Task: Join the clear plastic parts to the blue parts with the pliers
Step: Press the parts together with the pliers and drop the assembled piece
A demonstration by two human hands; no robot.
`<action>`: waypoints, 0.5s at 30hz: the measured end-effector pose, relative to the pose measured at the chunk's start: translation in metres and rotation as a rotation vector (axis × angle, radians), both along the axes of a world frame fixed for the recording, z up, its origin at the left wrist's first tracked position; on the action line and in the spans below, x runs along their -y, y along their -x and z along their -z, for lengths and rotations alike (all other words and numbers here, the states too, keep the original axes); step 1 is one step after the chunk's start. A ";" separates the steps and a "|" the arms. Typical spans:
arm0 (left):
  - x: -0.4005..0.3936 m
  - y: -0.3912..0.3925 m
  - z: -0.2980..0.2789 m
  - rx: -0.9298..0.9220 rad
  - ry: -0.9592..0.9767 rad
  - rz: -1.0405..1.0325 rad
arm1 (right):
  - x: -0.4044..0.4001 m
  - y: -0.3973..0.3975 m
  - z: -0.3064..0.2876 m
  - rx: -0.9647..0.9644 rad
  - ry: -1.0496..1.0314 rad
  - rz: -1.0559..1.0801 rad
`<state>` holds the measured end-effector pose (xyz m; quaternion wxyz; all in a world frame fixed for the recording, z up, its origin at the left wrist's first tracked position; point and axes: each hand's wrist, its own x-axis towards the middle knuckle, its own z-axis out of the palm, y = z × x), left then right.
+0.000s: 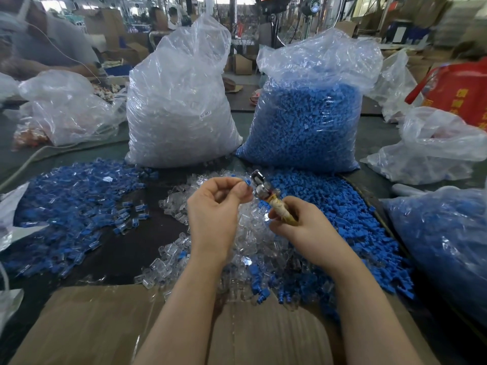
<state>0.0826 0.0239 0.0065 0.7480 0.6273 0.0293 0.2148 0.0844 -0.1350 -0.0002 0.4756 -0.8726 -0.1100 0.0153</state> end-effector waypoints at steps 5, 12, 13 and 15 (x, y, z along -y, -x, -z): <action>-0.001 0.001 -0.001 0.041 -0.026 0.002 | -0.003 0.002 0.000 0.004 0.014 -0.030; -0.003 0.002 -0.002 0.068 -0.045 0.029 | -0.005 0.002 0.001 0.004 0.019 -0.043; -0.003 0.002 -0.001 0.070 -0.042 0.034 | -0.005 0.002 0.001 0.009 0.031 -0.042; -0.002 0.002 -0.001 0.075 -0.046 0.040 | -0.005 0.002 0.001 0.022 0.054 -0.036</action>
